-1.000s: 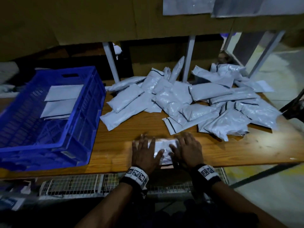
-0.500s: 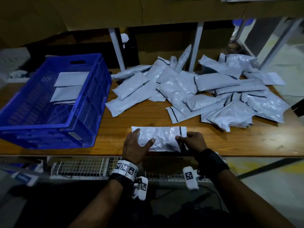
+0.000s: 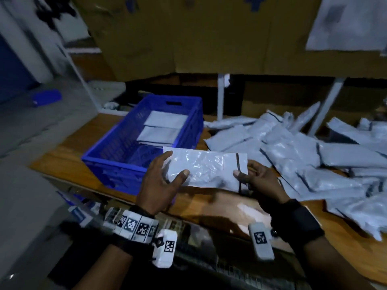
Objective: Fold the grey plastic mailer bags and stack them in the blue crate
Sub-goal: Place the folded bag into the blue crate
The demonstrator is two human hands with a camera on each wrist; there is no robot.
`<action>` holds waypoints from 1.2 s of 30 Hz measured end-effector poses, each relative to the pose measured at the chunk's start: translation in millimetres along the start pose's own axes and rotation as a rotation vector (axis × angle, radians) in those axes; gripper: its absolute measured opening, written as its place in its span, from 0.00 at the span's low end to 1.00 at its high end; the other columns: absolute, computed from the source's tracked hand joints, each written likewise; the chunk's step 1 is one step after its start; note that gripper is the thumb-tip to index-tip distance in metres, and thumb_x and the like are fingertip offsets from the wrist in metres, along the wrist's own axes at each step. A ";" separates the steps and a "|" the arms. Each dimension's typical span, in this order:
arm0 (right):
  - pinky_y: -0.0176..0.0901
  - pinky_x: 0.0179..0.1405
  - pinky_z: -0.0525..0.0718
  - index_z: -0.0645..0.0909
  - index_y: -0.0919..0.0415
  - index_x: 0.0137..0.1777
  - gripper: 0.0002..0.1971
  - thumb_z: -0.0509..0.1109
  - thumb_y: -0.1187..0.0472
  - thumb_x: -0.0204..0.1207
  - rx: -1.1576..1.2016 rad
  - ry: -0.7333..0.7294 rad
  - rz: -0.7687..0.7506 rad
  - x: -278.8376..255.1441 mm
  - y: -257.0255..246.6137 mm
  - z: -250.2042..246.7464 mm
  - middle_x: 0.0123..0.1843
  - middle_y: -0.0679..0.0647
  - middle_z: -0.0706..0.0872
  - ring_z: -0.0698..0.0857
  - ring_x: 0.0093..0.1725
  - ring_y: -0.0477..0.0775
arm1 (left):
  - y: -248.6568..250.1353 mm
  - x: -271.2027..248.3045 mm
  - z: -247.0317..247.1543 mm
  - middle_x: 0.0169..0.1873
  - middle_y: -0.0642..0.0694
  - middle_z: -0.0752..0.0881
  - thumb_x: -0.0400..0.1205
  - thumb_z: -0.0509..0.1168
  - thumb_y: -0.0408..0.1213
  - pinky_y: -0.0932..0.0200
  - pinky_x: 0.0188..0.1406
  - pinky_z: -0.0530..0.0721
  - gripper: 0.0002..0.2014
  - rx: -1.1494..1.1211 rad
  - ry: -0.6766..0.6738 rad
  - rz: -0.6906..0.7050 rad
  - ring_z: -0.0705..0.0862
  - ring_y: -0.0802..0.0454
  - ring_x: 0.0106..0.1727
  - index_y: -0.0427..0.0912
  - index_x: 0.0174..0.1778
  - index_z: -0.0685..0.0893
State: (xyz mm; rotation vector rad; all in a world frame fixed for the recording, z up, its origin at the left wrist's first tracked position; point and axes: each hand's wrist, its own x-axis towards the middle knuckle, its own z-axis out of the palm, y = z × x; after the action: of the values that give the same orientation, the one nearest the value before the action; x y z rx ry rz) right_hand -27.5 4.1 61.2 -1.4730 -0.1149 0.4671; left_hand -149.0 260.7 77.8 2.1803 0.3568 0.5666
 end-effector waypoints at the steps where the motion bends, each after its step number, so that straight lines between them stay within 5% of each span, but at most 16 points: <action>1: 0.59 0.48 0.92 0.85 0.56 0.66 0.15 0.77 0.64 0.80 0.000 -0.023 -0.004 4.1 -11.0 17.4 0.57 0.58 0.94 0.94 0.53 0.60 | -5.1 9.7 -16.8 0.73 0.56 0.80 0.76 0.76 0.59 0.61 0.71 0.76 0.35 -0.012 0.021 0.015 0.77 0.60 0.72 0.52 0.77 0.77; 4: 0.62 0.44 0.93 0.81 0.51 0.70 0.16 0.75 0.60 0.83 -0.049 -0.099 -0.003 19.2 -39.1 73.6 0.57 0.58 0.94 0.94 0.53 0.65 | -27.1 42.5 -66.8 0.73 0.56 0.81 0.77 0.78 0.51 0.80 0.63 0.73 0.32 -0.071 0.044 0.043 0.78 0.62 0.72 0.52 0.77 0.78; 6: 0.56 0.38 0.92 0.81 0.52 0.70 0.15 0.71 0.61 0.86 -0.066 -0.114 -0.024 31.7 -55.6 113.1 0.54 0.58 0.94 0.94 0.48 0.64 | -44.3 68.3 -100.2 0.73 0.58 0.80 0.77 0.79 0.48 0.84 0.60 0.70 0.32 -0.108 0.036 0.046 0.77 0.64 0.73 0.52 0.78 0.77; 10: 0.61 0.43 0.94 0.85 0.55 0.64 0.12 0.66 0.69 0.87 -0.038 -0.082 -0.045 62.4 -80.8 181.4 0.50 0.55 0.94 0.94 0.46 0.57 | -83.1 132.0 -157.7 0.68 0.59 0.83 0.71 0.79 0.61 0.61 0.70 0.79 0.35 -0.170 0.011 0.055 0.81 0.63 0.70 0.56 0.73 0.80; 13: 0.65 0.51 0.92 0.83 0.53 0.56 0.09 0.67 0.68 0.88 -0.033 -0.005 -0.004 101.7 -92.2 214.7 0.35 0.56 0.86 0.84 0.35 0.53 | -101.7 186.7 -186.2 0.60 0.61 0.86 0.64 0.77 0.64 0.58 0.65 0.83 0.34 -0.227 0.020 0.020 0.84 0.65 0.64 0.60 0.65 0.81; 16: 0.68 0.51 0.91 0.76 0.55 0.65 0.11 0.68 0.67 0.87 -0.013 0.088 0.030 151.9 -91.5 229.2 0.44 0.59 0.79 0.80 0.39 0.59 | -123.7 230.0 -192.9 0.56 0.55 0.87 0.67 0.76 0.59 0.50 0.63 0.87 0.30 -0.210 0.057 -0.020 0.86 0.61 0.57 0.54 0.64 0.83; 18: 0.71 0.50 0.91 0.75 0.60 0.60 0.08 0.67 0.70 0.86 -0.019 0.151 0.015 182.1 -87.9 239.3 0.41 0.60 0.77 0.81 0.40 0.61 | -144.0 248.2 -190.4 0.55 0.51 0.88 0.66 0.76 0.63 0.43 0.63 0.88 0.33 -0.191 0.028 -0.064 0.88 0.56 0.55 0.52 0.65 0.84; 22: 0.45 0.29 0.83 0.76 0.64 0.38 0.13 0.66 0.73 0.85 -0.208 0.249 0.012 227.1 -75.7 257.0 0.33 0.63 0.81 0.82 0.28 0.59 | -176.8 269.3 -180.7 0.60 0.49 0.88 0.72 0.79 0.61 0.41 0.66 0.86 0.31 -0.147 -0.072 -0.156 0.87 0.50 0.62 0.52 0.68 0.83; 24: 0.41 0.21 0.76 0.73 0.63 0.35 0.16 0.64 0.73 0.85 -0.243 0.254 0.048 243.1 -73.0 265.8 0.29 0.62 0.78 0.81 0.25 0.58 | -181.5 278.2 -179.0 0.61 0.49 0.88 0.65 0.77 0.72 0.41 0.67 0.86 0.39 -0.168 -0.085 -0.184 0.86 0.50 0.64 0.54 0.67 0.83; 26: 0.47 0.26 0.86 0.82 0.70 0.47 0.05 0.66 0.73 0.84 -0.366 0.220 0.106 258.4 -73.9 272.8 0.44 0.68 0.86 0.87 0.41 0.62 | -182.1 288.7 -176.8 0.62 0.48 0.88 0.59 0.76 0.77 0.40 0.67 0.86 0.45 -0.164 -0.120 -0.201 0.86 0.50 0.64 0.52 0.67 0.83; 28: 0.37 0.33 0.89 0.80 0.73 0.70 0.16 0.67 0.69 0.85 -0.425 0.207 0.140 270.2 -71.1 280.7 0.67 0.68 0.84 0.85 0.55 0.58 | -183.1 299.3 -173.6 0.62 0.47 0.88 0.64 0.76 0.73 0.41 0.67 0.85 0.43 -0.126 -0.163 -0.202 0.86 0.49 0.64 0.50 0.69 0.83; 30: 0.39 0.56 0.87 0.79 0.67 0.76 0.21 0.70 0.64 0.84 -0.458 0.245 0.185 277.3 -67.3 286.5 0.78 0.63 0.79 0.83 0.69 0.58 | -185.9 310.7 -171.1 0.61 0.46 0.89 0.62 0.74 0.74 0.41 0.67 0.86 0.43 -0.122 -0.177 -0.201 0.87 0.48 0.63 0.49 0.67 0.83; 32: 0.48 0.75 0.77 0.80 0.58 0.78 0.22 0.71 0.57 0.85 -0.821 0.198 0.125 274.7 -55.7 298.2 0.83 0.59 0.75 0.76 0.80 0.60 | -191.3 319.5 -169.0 0.62 0.45 0.89 0.67 0.74 0.71 0.42 0.66 0.86 0.40 -0.087 -0.205 -0.194 0.87 0.47 0.63 0.47 0.68 0.84; 36: 0.53 0.74 0.78 0.82 0.57 0.76 0.19 0.65 0.53 0.88 -1.127 0.127 0.170 275.7 -51.4 312.4 0.78 0.58 0.80 0.80 0.77 0.60 | -204.7 335.2 -166.7 0.63 0.44 0.86 0.82 0.73 0.56 0.50 0.66 0.83 0.27 0.007 -0.286 -0.151 0.84 0.48 0.63 0.43 0.72 0.83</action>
State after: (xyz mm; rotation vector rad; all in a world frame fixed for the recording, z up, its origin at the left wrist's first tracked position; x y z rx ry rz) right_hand 123.4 395.0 88.7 -2.6290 -0.1640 0.4583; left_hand 41.3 641.9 99.7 2.1805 0.3637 0.1668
